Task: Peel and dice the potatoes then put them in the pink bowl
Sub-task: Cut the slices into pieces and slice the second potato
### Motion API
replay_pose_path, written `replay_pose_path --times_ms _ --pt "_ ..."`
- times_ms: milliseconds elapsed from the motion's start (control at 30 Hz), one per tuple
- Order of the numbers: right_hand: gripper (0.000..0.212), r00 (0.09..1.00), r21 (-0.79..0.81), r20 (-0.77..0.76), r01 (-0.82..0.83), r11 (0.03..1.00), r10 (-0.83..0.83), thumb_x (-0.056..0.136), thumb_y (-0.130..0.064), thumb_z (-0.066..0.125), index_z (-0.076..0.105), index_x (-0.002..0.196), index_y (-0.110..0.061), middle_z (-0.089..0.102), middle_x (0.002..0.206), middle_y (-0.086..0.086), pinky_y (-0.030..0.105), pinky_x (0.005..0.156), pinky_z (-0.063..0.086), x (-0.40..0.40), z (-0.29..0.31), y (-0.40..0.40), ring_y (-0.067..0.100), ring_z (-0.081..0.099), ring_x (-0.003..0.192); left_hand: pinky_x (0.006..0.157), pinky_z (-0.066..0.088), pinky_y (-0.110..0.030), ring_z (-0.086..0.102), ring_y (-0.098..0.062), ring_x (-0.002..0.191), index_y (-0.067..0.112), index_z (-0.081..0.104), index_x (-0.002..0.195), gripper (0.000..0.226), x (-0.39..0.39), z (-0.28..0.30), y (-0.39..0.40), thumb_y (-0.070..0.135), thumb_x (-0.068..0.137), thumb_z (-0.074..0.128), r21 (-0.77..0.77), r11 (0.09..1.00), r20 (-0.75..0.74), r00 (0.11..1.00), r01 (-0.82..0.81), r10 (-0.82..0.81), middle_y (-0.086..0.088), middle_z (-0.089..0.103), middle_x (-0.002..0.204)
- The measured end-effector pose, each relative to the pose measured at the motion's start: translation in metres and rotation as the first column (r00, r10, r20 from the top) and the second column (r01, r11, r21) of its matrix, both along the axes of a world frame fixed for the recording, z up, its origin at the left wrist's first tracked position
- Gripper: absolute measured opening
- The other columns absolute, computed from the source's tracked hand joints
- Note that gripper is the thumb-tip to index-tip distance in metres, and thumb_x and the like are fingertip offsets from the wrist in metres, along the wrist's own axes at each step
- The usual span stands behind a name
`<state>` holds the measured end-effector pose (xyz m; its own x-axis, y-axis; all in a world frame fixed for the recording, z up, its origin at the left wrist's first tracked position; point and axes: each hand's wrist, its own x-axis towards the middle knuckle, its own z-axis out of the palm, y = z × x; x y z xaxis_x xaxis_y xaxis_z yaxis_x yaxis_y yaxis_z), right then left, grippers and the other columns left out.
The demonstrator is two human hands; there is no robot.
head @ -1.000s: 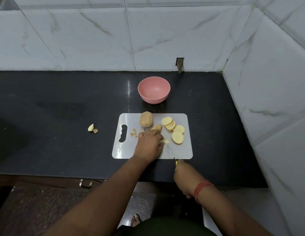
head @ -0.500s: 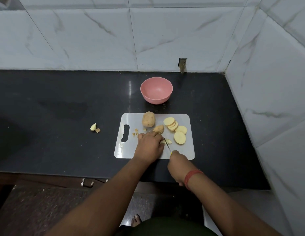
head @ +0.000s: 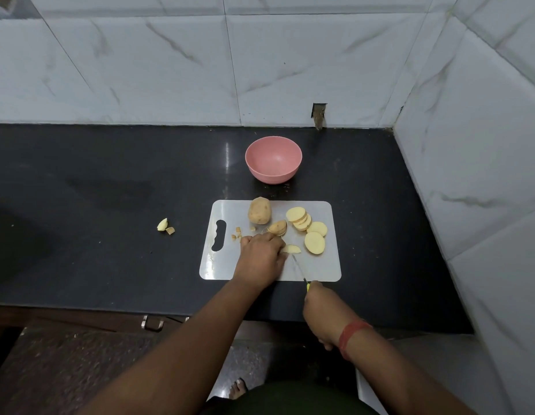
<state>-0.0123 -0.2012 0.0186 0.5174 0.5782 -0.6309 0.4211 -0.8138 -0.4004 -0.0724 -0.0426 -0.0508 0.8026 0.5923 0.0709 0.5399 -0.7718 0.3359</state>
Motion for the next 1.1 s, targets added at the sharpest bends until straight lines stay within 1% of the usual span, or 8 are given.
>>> replay_pose_path --times_ms 133,200,267,467,700,900,1000,1100 --pt "0.012 1.0 0.053 0.016 0.026 0.998 -0.027 0.096 -0.009 0.038 0.04 0.108 -0.011 0.049 0.092 0.009 0.03 0.063 0.045 0.002 0.0 0.011 0.026 0.059 0.083 0.084 0.028 -0.037 0.054 -0.02 0.094 0.023 0.063 0.096 0.016 -0.005 -0.001 0.001 0.039 0.094 0.059 -0.01 1.0 0.011 1.0 0.0 0.0 0.007 0.06 0.102" --pt "0.016 0.999 -0.031 0.033 0.008 0.999 -0.007 0.092 -0.001 0.041 0.037 0.104 -0.011 0.05 0.082 0.008 0.03 0.049 0.047 0.001 -0.002 0.021 0.027 0.059 0.067 0.085 0.028 -0.037 0.055 -0.02 0.093 0.023 0.065 0.094 0.016 -0.005 0.0 0.0 0.037 0.095 0.058 -0.007 1.0 0.007 1.0 0.001 0.0 0.007 0.06 0.099" --pt "0.024 0.999 -0.075 0.028 -0.023 0.997 0.026 0.088 0.003 0.041 0.039 0.108 -0.01 0.049 0.076 0.008 0.027 0.037 0.042 -0.001 -0.001 0.026 0.025 0.052 0.052 0.086 0.028 -0.037 0.055 -0.02 0.093 0.022 0.066 0.094 0.015 -0.005 0.001 -0.001 0.036 0.094 0.059 -0.009 1.0 0.009 1.0 -0.014 0.014 0.007 0.061 0.098" --pt "0.029 0.995 -0.104 0.062 -0.067 0.992 0.074 0.086 0.006 0.047 0.039 0.11 -0.008 0.048 0.073 0.008 0.025 0.035 0.036 -0.001 -0.004 0.032 0.024 0.054 0.053 0.086 0.028 -0.037 0.057 -0.02 0.09 0.022 0.066 0.093 0.014 -0.006 0.002 -0.005 0.034 0.091 0.06 -0.034 0.997 0.039 0.997 -0.064 0.065 0.007 0.062 0.092" --pt "0.024 0.997 -0.052 0.042 -0.061 0.997 0.064 0.084 0.007 0.039 0.039 0.102 -0.009 0.049 0.075 0.01 0.024 0.034 0.036 -0.002 -0.009 0.033 0.024 0.05 0.048 0.084 0.026 -0.036 0.058 -0.021 0.09 0.02 0.066 0.091 0.014 -0.003 0.002 -0.007 0.031 0.093 0.059 -0.038 0.996 0.031 0.996 -0.086 0.087 0.004 0.064 0.091" --pt "0.024 0.999 -0.059 0.015 -0.037 0.998 0.038 0.086 0.006 0.039 0.039 0.103 -0.011 0.05 0.076 0.01 0.023 0.036 0.037 0.0 -0.015 0.035 0.022 0.05 0.051 0.086 0.028 -0.036 0.059 -0.02 0.09 0.021 0.065 0.09 0.013 -0.003 0.001 -0.008 0.032 0.094 0.059 -0.05 0.994 0.034 0.994 -0.1 0.102 0.005 0.066 0.091" --pt "0.021 0.999 -0.047 0.006 -0.042 0.998 0.042 0.089 0.003 0.039 0.037 0.104 -0.011 0.049 0.078 0.008 0.024 0.042 0.04 0.002 -0.015 0.03 0.018 0.047 0.053 0.089 0.031 -0.039 0.059 -0.021 0.091 0.021 0.066 0.092 0.014 -0.003 -0.001 -0.009 0.033 0.095 0.058 -0.06 0.992 0.034 0.993 -0.115 0.117 0.004 0.066 0.092" --pt "0.01 0.993 -0.012 0.012 -0.113 0.993 0.113 0.096 -0.007 0.039 0.033 0.103 -0.013 0.041 0.077 0.003 0.029 0.07 0.044 0.006 -0.015 0.021 0.012 0.036 0.058 0.091 0.033 -0.039 0.059 -0.02 0.09 0.022 0.066 0.092 0.015 -0.004 -0.004 -0.01 0.033 0.095 0.057 -0.072 0.989 0.044 0.991 -0.126 0.13 0.006 0.066 0.091"
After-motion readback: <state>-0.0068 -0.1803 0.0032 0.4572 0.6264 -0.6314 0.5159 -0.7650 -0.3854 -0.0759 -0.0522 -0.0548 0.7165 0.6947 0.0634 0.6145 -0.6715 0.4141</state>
